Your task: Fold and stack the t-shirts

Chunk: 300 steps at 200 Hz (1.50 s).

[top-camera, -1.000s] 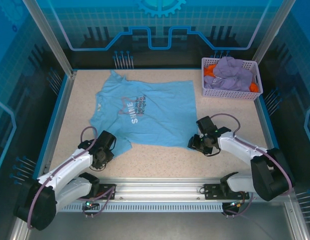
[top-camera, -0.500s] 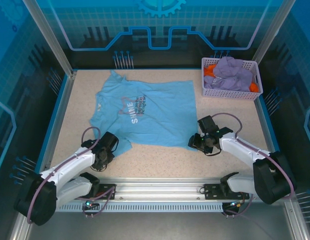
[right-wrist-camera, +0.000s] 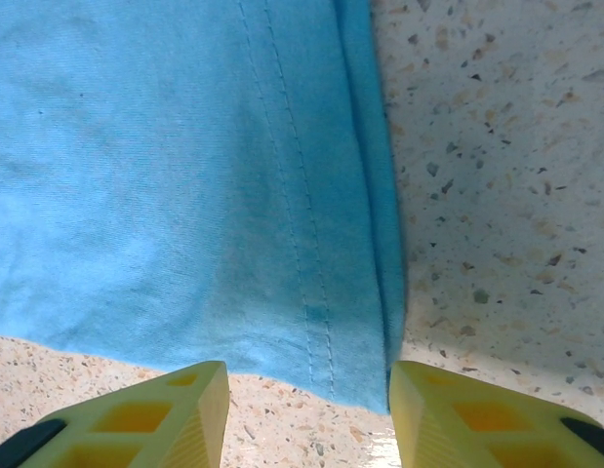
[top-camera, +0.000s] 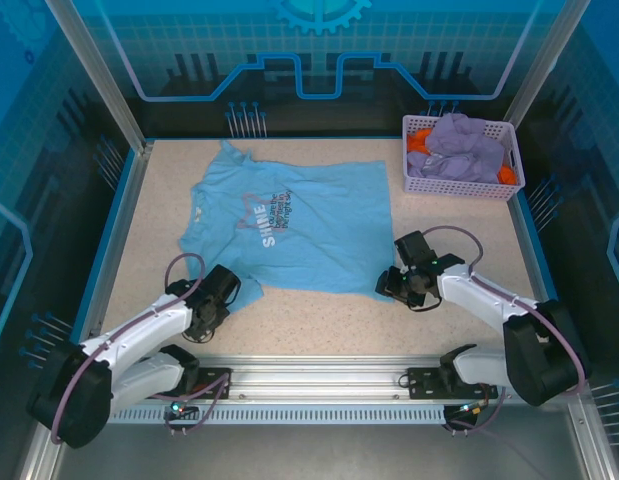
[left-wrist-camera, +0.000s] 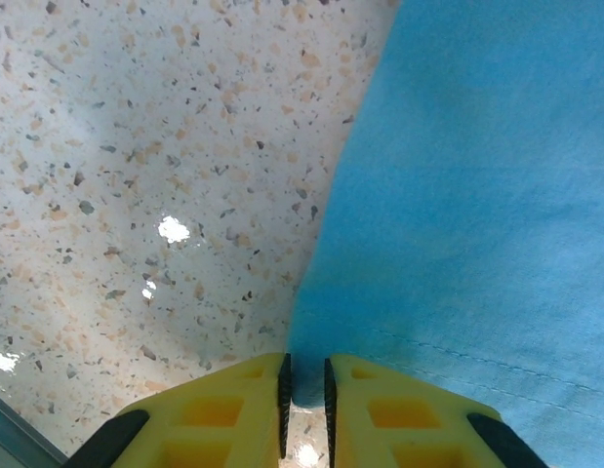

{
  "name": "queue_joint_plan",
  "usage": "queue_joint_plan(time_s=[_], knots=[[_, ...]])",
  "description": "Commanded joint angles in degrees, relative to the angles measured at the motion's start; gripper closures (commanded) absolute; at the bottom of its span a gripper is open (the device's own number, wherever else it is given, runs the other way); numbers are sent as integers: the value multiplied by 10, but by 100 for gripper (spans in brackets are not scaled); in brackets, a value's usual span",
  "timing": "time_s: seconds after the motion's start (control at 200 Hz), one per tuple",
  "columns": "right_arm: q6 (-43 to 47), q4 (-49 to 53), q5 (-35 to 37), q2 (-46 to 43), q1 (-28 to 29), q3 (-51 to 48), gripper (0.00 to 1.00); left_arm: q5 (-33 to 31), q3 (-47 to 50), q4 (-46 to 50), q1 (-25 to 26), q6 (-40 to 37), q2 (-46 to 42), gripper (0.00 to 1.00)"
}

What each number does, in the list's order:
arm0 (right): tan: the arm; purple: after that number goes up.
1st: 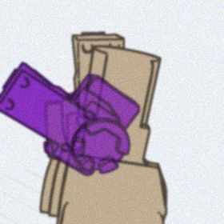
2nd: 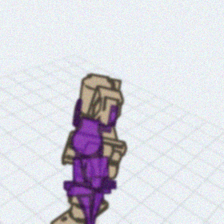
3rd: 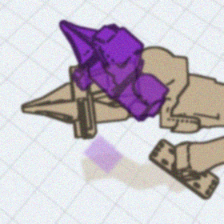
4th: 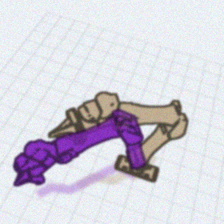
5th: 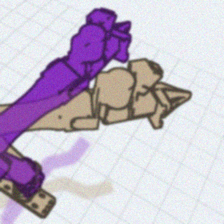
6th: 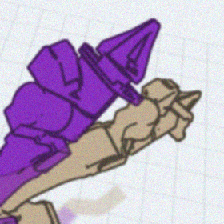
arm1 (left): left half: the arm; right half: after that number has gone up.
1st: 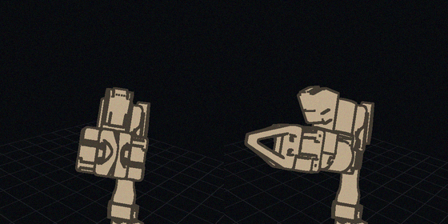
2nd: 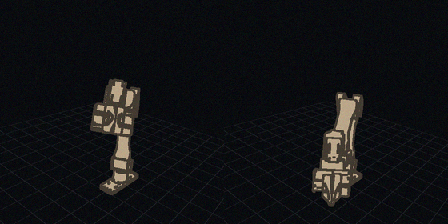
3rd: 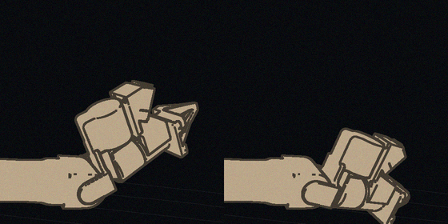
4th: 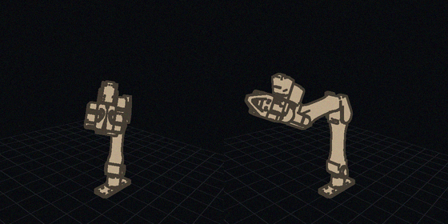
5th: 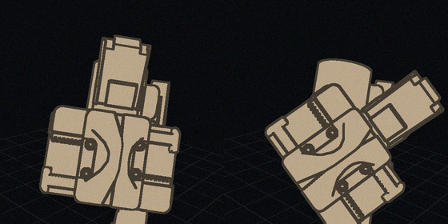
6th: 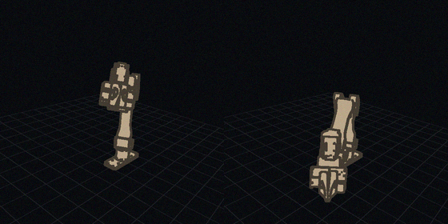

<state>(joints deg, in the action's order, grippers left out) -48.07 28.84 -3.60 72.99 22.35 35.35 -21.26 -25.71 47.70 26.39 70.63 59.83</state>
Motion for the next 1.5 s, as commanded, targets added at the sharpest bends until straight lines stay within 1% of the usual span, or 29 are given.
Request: queue_joint_plan(time_s=[0.0, 0.115, 0.355, 0.415, 0.55, 0.575, 0.6, 0.64, 0.725, 0.83, 1.02, 1.13, 1.266, 1.316, 1.386, 1.496], knots=[[-12, 2, -4, 5, -5, -5, 52, -23, -14, 11, 8, 11, 7, 82], [-13, 5, -3, 6, -5, -2, 52, -26, -13, 12, 13, 14, 6, 88], [-12, 3, -1, 31, -4, 2, 54, -20, -15, 11, 14, 1, 3, 96], [-15, 3, -1, 34, -4, 2, 55, -17, -14, 11, 14, -6, 0, 100], [-22, 9, 16, 35, 1, -1, 57, -6, -20, 16, 15, -28, -13, 100], [-22, 9, 18, 37, 1, -1, 58, -4, -22, 19, 14, -31, -14, 100], [-21, 9, 20, 39, 1, -1, 63, -3, -25, 24, 14, -34, -16, 100], [-21, 9, 23, 46, 1, 2, 65, -1, -29, 29, 14, -38, -18, 100], [-20, 7, 25, 59, 1, 7, 76, 6, -34, 32, 14, -45, -29, 100], [-24, 5, 36, 67, 1, 10, 80, 13, -41, 39, 14, -50, -42, 100], [-25, 3, 48, 62, 0, 5, 100, 21, -66, 67, 14, -69, -70, 100], [-15, 22, 60, 40, -11, 6, 100, 40, -83, 89, 14, -84, -85, 100], [6, 60, 66, 14, -25, 13, 100, 79, -88, 120, 14, -100, -107, 100], [14, 78, 67, 4, -29, 16, 100, 91, -90, 125, 22, -99, -116, 100], [31, 96, 60, -12, -34, 18, 100, 116, -97, 129, 25, -100, -113, 100], [71, 144, 47, -19, -50, 36, 100, 137, -106, 137, 26, -101, -120, 100]])
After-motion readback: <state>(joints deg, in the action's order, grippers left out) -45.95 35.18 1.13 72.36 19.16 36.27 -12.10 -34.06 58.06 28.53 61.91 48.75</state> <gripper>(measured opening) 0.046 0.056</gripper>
